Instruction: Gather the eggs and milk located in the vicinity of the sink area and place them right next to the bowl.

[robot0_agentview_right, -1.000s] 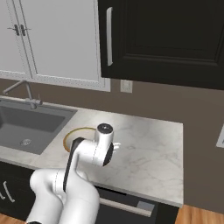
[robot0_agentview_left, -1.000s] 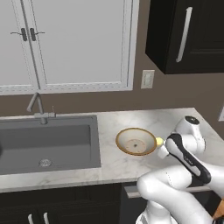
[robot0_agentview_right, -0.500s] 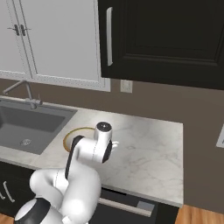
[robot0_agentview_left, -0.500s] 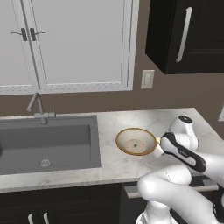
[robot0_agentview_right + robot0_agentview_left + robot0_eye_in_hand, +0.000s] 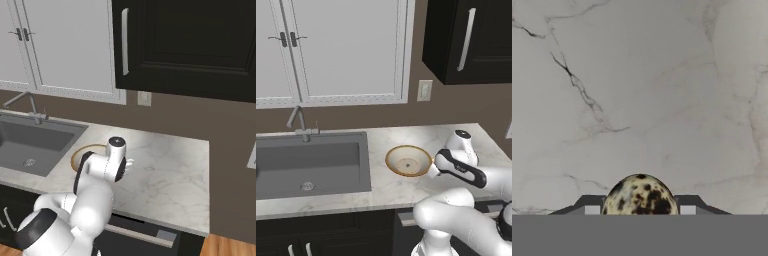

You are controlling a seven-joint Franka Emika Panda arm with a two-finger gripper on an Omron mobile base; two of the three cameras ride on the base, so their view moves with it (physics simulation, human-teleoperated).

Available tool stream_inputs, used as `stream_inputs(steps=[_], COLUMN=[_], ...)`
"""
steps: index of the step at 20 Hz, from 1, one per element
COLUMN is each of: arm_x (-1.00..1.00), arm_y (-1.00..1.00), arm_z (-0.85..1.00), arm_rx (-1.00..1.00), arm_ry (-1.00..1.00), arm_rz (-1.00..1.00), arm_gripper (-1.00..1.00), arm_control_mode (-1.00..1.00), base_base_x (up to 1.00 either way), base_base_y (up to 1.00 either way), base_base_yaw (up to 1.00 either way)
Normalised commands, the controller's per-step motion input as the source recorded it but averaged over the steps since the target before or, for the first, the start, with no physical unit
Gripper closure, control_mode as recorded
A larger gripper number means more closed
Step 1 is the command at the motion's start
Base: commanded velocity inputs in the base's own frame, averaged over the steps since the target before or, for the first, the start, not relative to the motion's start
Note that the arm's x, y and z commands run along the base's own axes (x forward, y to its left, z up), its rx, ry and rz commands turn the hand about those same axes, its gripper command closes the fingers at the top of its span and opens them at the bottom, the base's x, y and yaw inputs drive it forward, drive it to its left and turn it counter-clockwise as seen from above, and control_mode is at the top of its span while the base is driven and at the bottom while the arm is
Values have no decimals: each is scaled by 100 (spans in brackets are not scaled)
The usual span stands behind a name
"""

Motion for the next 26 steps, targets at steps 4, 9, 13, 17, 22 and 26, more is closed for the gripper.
stream_inputs(steps=[4,9,13,17,22,26], arm_x=[0,0,0,0,-8,-15], arm_y=[-2,-3,-4,-1,-3,-4], arm_z=[0,0,0,0,8,46], arm_rx=[0,0,0,0,0,0], arm_ry=[0,0,0,0,0,0], arm_rz=[6,4,4,3,1,0], arm_gripper=[100,-100,-100,-100,-100,-100], arm_control_mode=[-100,-100,-100,-100,-100,-100], base_base_x=[0,0,0,0,0,0], base_base_y=[0,0,0,0,0,0], base_base_yaw=[0,0,0,0,0,0])
